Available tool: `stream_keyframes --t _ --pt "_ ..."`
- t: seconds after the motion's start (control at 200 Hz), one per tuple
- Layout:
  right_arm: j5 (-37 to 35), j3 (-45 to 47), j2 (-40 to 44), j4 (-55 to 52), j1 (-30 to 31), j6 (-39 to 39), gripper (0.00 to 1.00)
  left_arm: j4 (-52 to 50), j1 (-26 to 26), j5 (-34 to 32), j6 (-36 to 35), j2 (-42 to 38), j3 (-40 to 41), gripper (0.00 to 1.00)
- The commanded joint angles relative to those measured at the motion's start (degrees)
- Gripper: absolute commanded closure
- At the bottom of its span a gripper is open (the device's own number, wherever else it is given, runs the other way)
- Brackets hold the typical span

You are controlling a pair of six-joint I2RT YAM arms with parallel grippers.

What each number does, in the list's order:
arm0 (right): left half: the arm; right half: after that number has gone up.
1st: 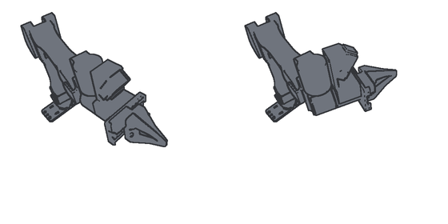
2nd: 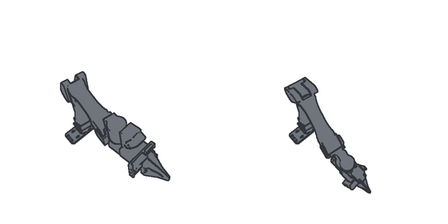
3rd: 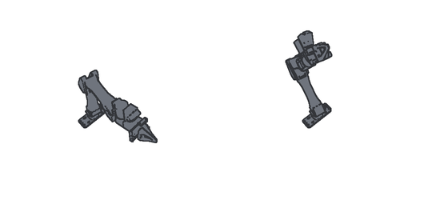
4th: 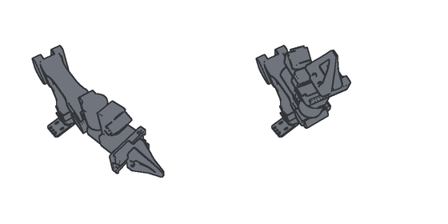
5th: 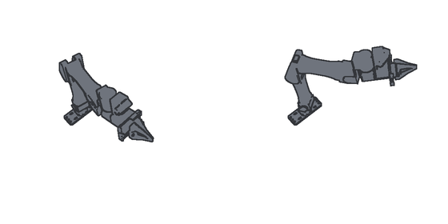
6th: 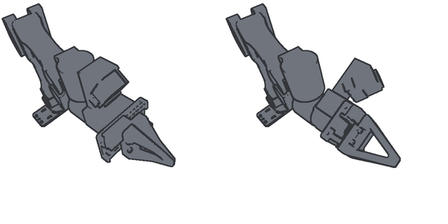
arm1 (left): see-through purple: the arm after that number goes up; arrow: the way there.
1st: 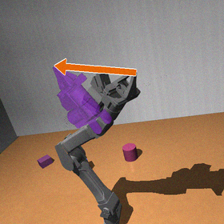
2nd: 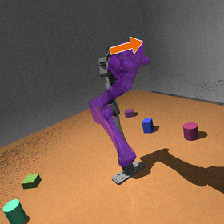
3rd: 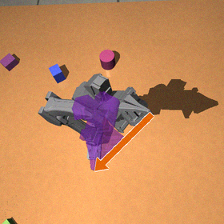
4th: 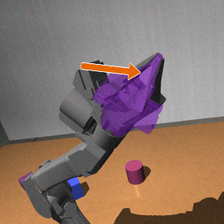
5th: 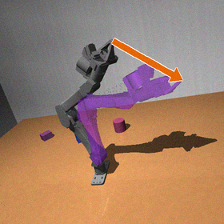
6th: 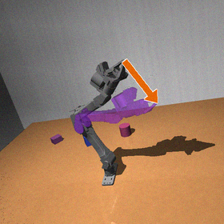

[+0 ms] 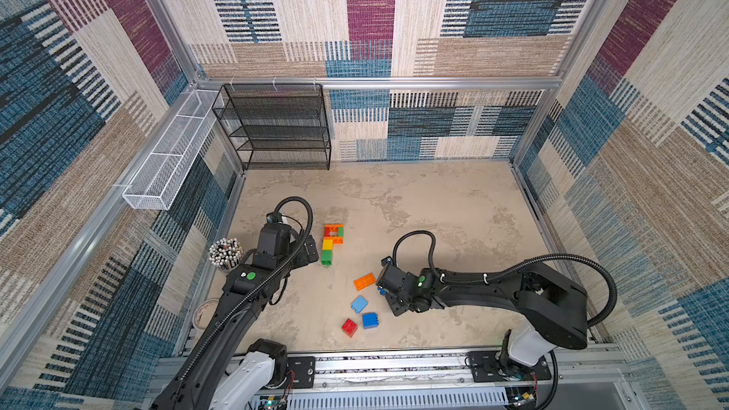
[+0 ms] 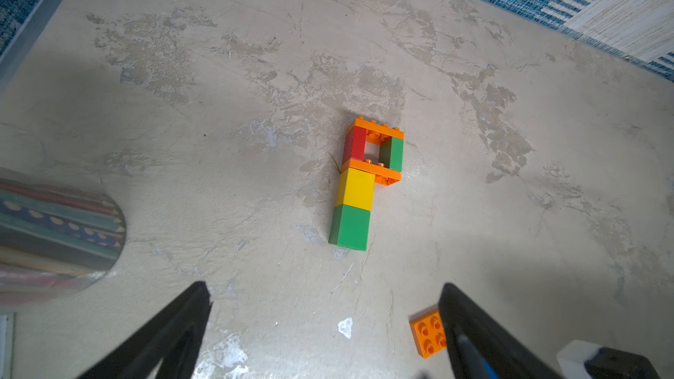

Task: Assemble the letter p with lego
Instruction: Pick up the lego brick from the center of the board, then place the lego brick at the center of the board.

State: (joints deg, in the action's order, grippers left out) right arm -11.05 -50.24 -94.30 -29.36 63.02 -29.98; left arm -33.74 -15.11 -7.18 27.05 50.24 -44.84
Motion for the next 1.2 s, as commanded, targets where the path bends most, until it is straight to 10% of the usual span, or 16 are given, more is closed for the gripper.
stream_keyframes --t 0.0,0.421,0.947,1.197 --pt "3.35 1.09 -0.44 -6.73 0.13 1.19 0.60 0.49 0.00 -0.38 0.76 -0.01 0.07 0.00" --pt "0.31 -1.56 4.81 -8.68 -4.79 5.56 0.71 1.01 0.00 0.75 0.91 -0.05 0.61 0.00" --pt "11.40 -18.19 -3.67 -3.24 -17.69 57.92 0.72 4.58 0.00 5.92 2.92 -1.41 5.46 0.01" --pt "15.48 -26.68 -13.23 -7.13 -21.25 69.49 0.71 4.02 0.04 4.76 3.36 -3.39 7.77 0.01"
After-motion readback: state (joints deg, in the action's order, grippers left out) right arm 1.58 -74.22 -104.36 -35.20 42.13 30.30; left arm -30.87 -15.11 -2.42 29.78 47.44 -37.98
